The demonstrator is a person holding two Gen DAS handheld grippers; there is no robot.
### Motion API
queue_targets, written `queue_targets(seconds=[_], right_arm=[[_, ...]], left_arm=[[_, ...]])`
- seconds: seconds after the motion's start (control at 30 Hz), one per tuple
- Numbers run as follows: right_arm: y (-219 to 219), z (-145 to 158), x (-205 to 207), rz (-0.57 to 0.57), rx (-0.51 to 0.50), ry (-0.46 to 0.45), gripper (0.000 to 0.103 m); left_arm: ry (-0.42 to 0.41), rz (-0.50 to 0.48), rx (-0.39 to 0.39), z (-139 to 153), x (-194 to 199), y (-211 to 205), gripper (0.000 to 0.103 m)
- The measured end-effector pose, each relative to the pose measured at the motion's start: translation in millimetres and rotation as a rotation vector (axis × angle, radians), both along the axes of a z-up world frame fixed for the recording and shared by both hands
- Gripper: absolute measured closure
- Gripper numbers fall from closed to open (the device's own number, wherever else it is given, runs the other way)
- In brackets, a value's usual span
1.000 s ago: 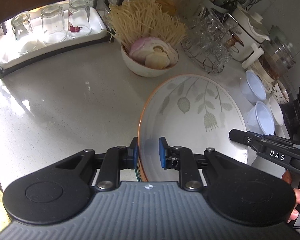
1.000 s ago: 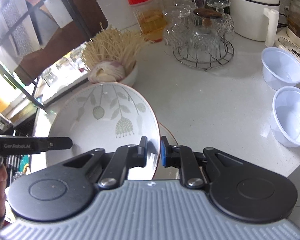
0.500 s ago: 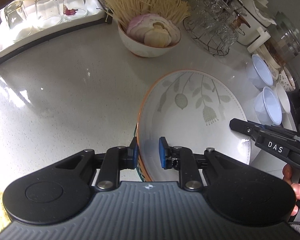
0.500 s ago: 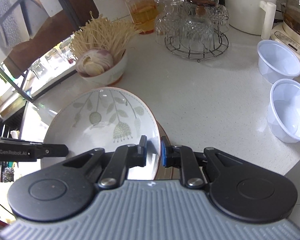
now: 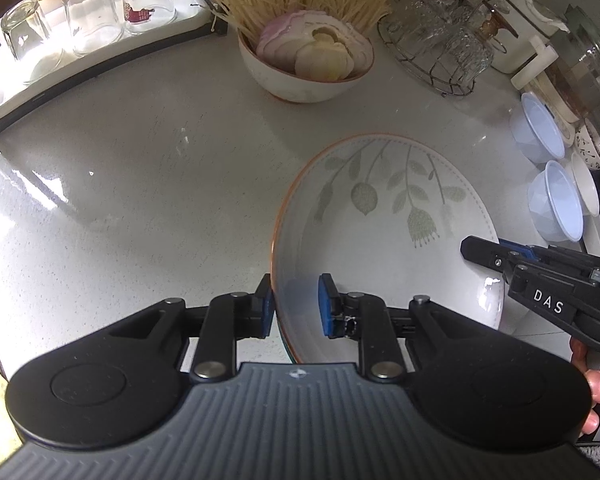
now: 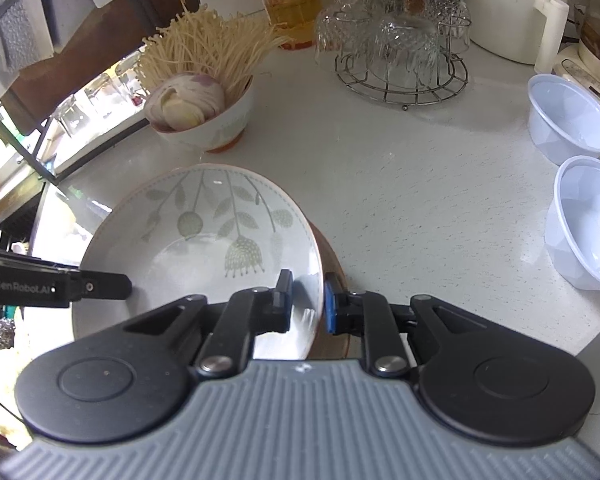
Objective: Organize plates and bowls
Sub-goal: 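Lower the second bowl into the stacked bowl and open both grippers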
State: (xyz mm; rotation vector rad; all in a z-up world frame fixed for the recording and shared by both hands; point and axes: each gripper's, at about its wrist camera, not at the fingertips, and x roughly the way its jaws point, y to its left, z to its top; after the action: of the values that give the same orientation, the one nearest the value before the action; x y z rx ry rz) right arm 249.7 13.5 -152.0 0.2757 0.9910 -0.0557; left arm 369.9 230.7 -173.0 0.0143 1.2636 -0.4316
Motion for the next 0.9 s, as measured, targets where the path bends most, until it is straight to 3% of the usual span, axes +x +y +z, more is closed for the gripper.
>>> queue_targets(seconds=[0.27, 0.4, 0.5, 0.67, 0.9], right_arm=[[-2, -4, 2, -0.008, 0.038, 0.007, 0.083], [-2, -5, 3, -0.013, 0.049, 0.01, 0.083], [-1, -5, 3, -0.01, 0.042, 0.009, 0.083], [-1, -4, 4, -0.009, 0.035, 0.014, 0.082], [-1, 2, 1, -0.027, 0.01, 0.02, 0.082]], left_arm=[[0.053, 0.069, -0.057, 0, 1, 13, 0.076], [0.047, 0.064, -0.085, 8, -2, 15, 0.061], [-0.001, 0.083, -0.127, 26, -4, 24, 0.052], [-0.037, 0.122, -0.151, 36, -1, 32, 0.052], [-0.065, 0.079, -0.171, 40, -9, 23, 0.052]])
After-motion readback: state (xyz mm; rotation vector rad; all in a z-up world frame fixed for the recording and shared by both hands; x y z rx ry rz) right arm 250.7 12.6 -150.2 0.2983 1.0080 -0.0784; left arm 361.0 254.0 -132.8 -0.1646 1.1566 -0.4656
